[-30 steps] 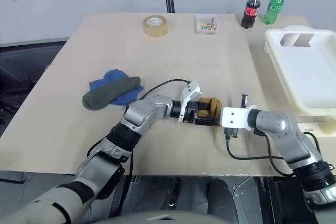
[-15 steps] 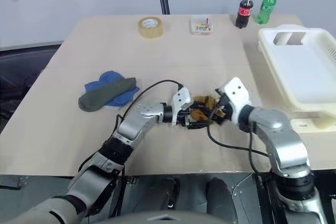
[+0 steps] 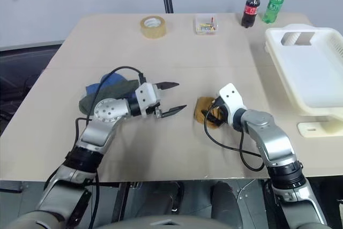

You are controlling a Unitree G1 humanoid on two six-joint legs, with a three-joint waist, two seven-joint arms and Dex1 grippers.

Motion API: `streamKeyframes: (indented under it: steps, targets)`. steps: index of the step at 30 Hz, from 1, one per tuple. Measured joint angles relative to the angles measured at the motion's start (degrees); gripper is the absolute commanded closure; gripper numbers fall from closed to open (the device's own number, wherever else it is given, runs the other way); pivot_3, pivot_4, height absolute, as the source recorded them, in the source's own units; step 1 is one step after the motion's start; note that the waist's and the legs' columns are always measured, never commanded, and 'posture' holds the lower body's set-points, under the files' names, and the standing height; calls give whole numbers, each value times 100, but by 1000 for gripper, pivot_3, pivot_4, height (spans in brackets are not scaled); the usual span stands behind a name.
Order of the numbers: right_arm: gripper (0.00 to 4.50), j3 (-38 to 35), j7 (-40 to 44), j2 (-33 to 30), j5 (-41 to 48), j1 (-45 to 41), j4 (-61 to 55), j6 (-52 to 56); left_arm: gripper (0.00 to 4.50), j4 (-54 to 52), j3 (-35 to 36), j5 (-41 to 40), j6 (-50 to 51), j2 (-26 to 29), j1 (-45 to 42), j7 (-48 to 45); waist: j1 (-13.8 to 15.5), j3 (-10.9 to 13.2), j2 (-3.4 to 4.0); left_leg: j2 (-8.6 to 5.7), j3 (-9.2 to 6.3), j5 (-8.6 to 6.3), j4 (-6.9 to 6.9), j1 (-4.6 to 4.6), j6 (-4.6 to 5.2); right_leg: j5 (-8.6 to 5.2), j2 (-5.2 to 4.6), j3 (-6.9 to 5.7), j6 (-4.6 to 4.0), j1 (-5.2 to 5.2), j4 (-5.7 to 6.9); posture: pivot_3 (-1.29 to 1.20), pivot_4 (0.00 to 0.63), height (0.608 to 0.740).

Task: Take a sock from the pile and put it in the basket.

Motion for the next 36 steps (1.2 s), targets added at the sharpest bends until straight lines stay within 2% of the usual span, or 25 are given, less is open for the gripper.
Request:
streamKeyframes:
  steps: [2,8,9,11,12,14,16,18,22,26,28,29,33,35,36]
  targets:
    - [933,235,154,-181,-50,80,-123,-171,552,-233,2,-4,203,17,327,28,-1,-1,-1,0,1,0,0,1,0,0,1,0,0,0,0,0,150,740]
    - [3590,533,477,-313,-78,100,-105,-511,552,-1051,71,-355,954,68,683,56,1,-5,-4,3,0,-12,0,9,19,0,3,-2,1,7,2,0,150,740]
    - [4292,516,529,-307,-31,80,-76,-528,552,-1243,96,-591,1262,94,789,-20,-2,-5,-4,4,0,-12,0,9,19,0,5,-1,1,7,2,0,150,740]
    - [4417,497,545,-305,-16,74,-60,-533,552,-1289,111,-690,1380,106,814,-49,1,-5,-4,4,0,-12,1,10,19,0,5,-2,1,7,3,0,150,740]
    - [4417,337,561,-221,109,70,30,-512,552,-1519,206,-1073,1794,174,897,-147,2,-6,-6,6,-1,-12,1,10,20,0,7,-2,1,7,4,0,150,740]
    - [4417,173,540,-103,238,81,94,-463,552,-1658,246,-1290,2036,210,897,-206,3,-6,-6,7,-2,-12,2,13,20,0,8,-3,0,9,7,0,150,740]
    - [4417,-405,280,426,637,72,350,-244,552,-1756,275,-1539,2367,268,844,-288,4,-4,-3,12,-3,-12,3,16,20,2,13,-2,-2,12,9,0,150,740]
    - [4417,-986,-17,664,939,-112,562,-94,552,-1755,277,-1633,2531,154,666,-233,11,8,10,10,0,-10,7,10,20,6,14,0,-6,7,10,0,150,740]
    - [4417,-2295,-589,676,1443,-1179,1010,-62,552,-1691,287,-1723,2724,-336,156,111,19,13,14,8,4,-4,11,3,10,7,13,1,-7,4,11,0,150,740]
    - [4417,-3316,-1097,37,1624,-2843,2271,-470,552,-1524,239,-1724,2771,-997,-462,535,11,13,13,8,10,3,-4,-3,-3,6,12,2,-9,-1,1,0,150,740]
    - [4417,-3480,-1255,-361,1474,-3467,3115,-876,552,-1327,219,-1684,2770,-1217,-704,715,-6,12,13,12,21,3,-7,-7,-3,3,12,7,-11,-3,-10,0,150,740]
    - [4417,-3505,-1312,-459,1400,-3567,3322,-962,552,-1286,213,-1678,2769,-1268,-751,752,-10,12,13,12,24,3,-9,-8,-3,3,11,9,-11,-5,-12,0,150,740]
    - [4417,-3219,-1300,-1196,753,-4391,5473,-1644,552,-1109,212,-1634,2734,-1463,-1017,906,-38,16,15,12,57,1,-18,-13,3,4,7,32,-11,-19,-22,0,150,740]
    - [4417,-3171,-1274,-1268,680,-4450,5658,-1737,552,-1109,215,-1618,2712,-1468,-1038,911,-41,16,15,17,61,1,-19,-12,3,4,12,36,-11,-19,-22,0,150,740]
    - [4417,-2880,-1070,-1505,500,-4620,6040,-1745,552,-1112,205,-1592,2708,-1478,-1048,967,-46,21,21,16,72,0,-19,-14,4,4,10,43,-10,-24,-20,0,150,740]
